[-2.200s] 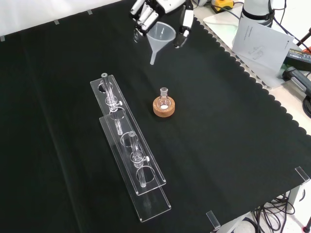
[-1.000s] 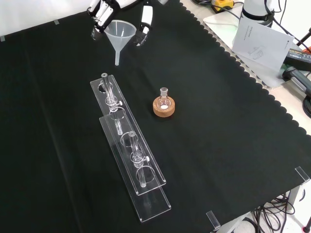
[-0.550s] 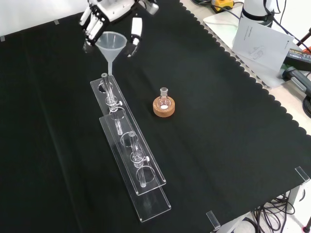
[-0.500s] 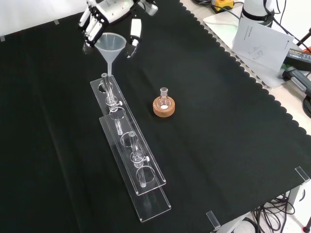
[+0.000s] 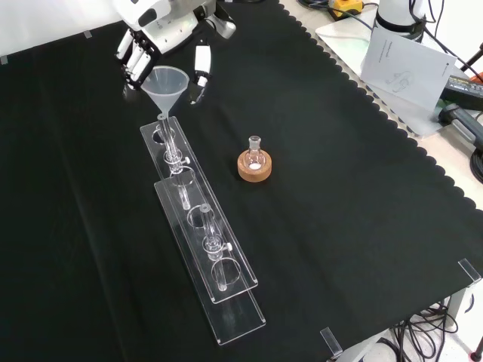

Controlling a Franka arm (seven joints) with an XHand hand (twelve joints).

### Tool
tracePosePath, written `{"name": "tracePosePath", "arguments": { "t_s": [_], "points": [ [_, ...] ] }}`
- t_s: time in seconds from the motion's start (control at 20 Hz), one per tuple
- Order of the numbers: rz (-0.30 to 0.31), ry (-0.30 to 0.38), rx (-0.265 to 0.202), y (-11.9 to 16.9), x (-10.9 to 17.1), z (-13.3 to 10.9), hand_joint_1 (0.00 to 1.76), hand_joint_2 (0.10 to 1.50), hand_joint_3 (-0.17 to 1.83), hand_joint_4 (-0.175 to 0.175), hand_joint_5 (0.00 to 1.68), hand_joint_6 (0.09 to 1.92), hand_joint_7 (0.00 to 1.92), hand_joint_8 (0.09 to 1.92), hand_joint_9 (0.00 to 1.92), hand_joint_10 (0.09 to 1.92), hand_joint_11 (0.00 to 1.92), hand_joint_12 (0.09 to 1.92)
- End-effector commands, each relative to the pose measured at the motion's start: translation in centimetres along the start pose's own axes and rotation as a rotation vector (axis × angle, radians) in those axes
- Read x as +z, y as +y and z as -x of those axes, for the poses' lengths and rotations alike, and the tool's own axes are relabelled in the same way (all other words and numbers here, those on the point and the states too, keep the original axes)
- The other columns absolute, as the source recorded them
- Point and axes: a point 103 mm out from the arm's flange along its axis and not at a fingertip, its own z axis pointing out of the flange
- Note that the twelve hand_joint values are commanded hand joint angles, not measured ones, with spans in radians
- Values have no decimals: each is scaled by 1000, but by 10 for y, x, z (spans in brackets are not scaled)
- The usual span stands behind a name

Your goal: Put the funnel back on the funnel stand.

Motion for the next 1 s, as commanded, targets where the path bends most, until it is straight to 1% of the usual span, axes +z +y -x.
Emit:
{"name": "tracePosePath", "arguments": {
  "t_s": [0.05,0.35,0.65,1.0],
  "points": [
    [-8,3,-3,6,7,-3,730,782,483,-24,669,206,758,700,1097,504,577,1253],
    [-18,8,-3,13,15,-2,730,781,485,-24,667,213,757,701,1097,504,578,1252],
    [-42,13,-5,21,25,-3,730,780,486,-25,666,220,754,702,1096,504,580,1252],
    [-66,3,-15,27,38,-9,729,779,487,-25,663,226,751,703,1093,504,582,1252]
  ]
}}
